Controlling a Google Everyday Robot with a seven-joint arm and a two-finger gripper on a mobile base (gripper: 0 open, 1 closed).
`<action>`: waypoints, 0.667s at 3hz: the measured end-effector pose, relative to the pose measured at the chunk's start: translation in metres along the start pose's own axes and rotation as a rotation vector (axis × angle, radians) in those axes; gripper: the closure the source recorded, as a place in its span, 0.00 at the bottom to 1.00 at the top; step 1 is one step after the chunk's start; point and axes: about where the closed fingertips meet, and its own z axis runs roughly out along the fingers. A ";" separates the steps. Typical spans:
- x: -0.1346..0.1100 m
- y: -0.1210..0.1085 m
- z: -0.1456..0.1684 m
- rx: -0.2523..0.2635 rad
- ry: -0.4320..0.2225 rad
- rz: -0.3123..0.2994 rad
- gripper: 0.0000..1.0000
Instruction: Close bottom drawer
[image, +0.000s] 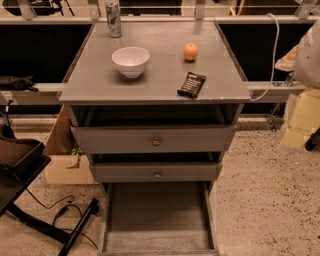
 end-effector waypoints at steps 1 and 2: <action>0.006 0.023 0.022 0.011 0.008 -0.009 0.00; 0.020 0.059 0.056 0.019 -0.009 -0.007 0.00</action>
Offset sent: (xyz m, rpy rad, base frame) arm -0.1044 -0.0166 -0.2557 0.0274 0.0592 -0.0407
